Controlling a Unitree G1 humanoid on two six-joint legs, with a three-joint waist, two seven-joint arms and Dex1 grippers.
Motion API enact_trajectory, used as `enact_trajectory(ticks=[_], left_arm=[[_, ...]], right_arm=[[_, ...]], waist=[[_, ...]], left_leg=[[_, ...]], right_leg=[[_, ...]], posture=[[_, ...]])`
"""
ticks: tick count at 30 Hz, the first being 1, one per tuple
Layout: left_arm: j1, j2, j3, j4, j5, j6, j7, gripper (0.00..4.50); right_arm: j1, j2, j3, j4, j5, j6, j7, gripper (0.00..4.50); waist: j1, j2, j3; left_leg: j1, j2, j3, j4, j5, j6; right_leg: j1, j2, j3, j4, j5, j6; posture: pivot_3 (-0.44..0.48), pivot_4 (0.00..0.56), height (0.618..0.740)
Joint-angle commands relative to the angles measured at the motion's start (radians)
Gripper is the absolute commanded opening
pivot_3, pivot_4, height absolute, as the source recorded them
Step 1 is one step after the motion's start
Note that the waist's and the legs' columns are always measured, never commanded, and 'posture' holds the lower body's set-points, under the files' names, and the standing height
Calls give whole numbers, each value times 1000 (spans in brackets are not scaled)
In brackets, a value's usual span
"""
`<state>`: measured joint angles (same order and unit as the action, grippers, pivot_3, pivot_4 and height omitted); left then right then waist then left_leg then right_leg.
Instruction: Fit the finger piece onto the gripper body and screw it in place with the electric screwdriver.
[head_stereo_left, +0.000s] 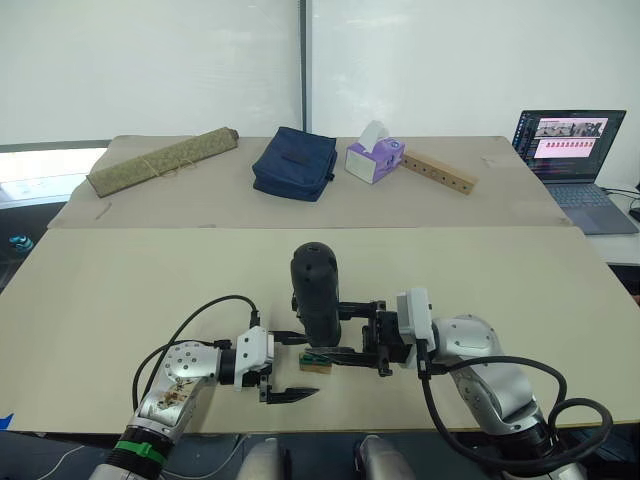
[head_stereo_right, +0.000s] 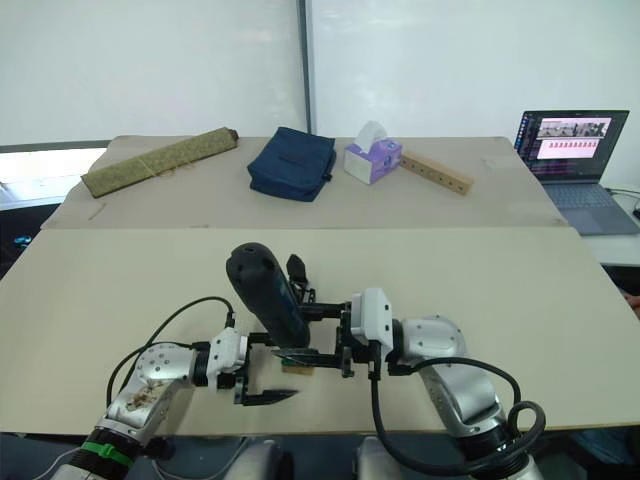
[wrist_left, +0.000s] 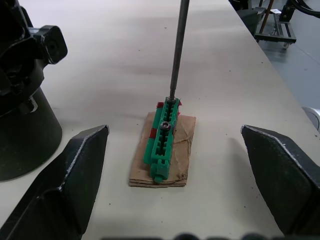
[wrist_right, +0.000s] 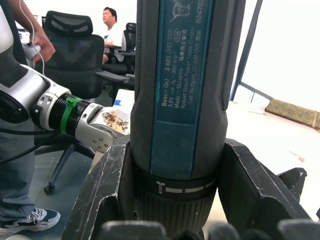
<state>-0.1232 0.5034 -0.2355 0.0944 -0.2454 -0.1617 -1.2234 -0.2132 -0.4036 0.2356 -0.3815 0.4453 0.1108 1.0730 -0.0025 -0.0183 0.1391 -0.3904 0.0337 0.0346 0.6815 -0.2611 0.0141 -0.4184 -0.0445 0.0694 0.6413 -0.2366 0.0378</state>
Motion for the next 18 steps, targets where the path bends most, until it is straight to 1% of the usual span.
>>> enact_trajectory(ticks=[1, 18], left_arm=[[22, -3, -37, -6, 15, 36, 0, 4500], [20, -5, -36, -3, 16, 43, -2, 4500]], right_arm=[[-11, 2, -10, -28, 17, -39, 8, 1903], [-6, 3, -14, -32, 18, -38, 5, 1903]], waist=[[0, 0, 0], [0, 0, 0]], left_leg=[[0, 0, 0, 0, 0, 0], [0, 0, 0, 0, 0, 0]], right_leg=[[0, 0, 0, 0, 0, 0], [0, 0, 0, 0, 0, 0]], posture=[[0, 150, 740], [0, 150, 740]])
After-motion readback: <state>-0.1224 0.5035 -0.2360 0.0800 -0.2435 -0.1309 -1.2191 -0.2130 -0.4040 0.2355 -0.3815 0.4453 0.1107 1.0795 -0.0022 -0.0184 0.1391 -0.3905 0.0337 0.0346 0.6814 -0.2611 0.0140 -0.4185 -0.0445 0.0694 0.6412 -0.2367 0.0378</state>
